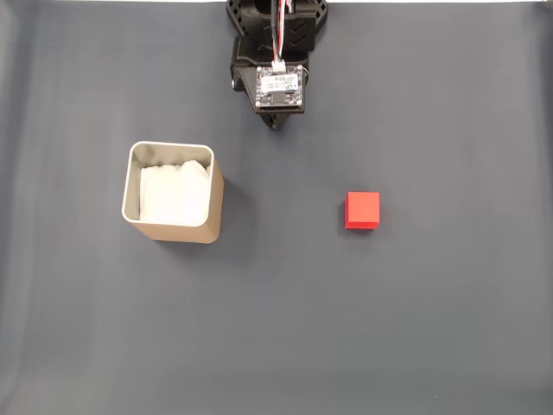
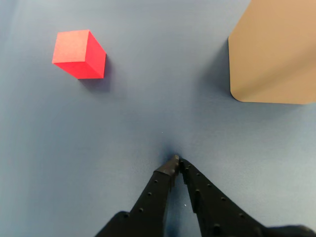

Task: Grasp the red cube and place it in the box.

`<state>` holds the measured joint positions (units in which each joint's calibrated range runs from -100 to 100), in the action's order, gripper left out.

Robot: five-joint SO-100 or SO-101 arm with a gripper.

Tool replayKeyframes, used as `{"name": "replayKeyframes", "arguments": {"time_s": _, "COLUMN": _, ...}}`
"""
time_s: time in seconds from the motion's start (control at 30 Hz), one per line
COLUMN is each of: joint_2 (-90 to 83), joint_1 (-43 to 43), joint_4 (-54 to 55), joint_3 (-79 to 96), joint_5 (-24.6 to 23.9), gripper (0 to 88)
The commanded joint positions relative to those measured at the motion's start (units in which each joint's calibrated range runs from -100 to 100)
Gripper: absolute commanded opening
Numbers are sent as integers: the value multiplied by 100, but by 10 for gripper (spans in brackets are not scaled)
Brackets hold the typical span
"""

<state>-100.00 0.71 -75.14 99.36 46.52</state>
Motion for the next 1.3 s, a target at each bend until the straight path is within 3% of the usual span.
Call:
{"name": "replayKeyframes", "arguments": {"time_s": 0.0, "joint_2": 0, "joint_1": -25, "joint_4": -98, "joint_3": 55, "joint_5": 10, "gripper": 9}}
{"name": "replayKeyframes", "arguments": {"time_s": 1.27, "joint_2": 0, "joint_1": -4, "joint_4": -98, "joint_3": 55, "joint_5": 5, "gripper": 3}}
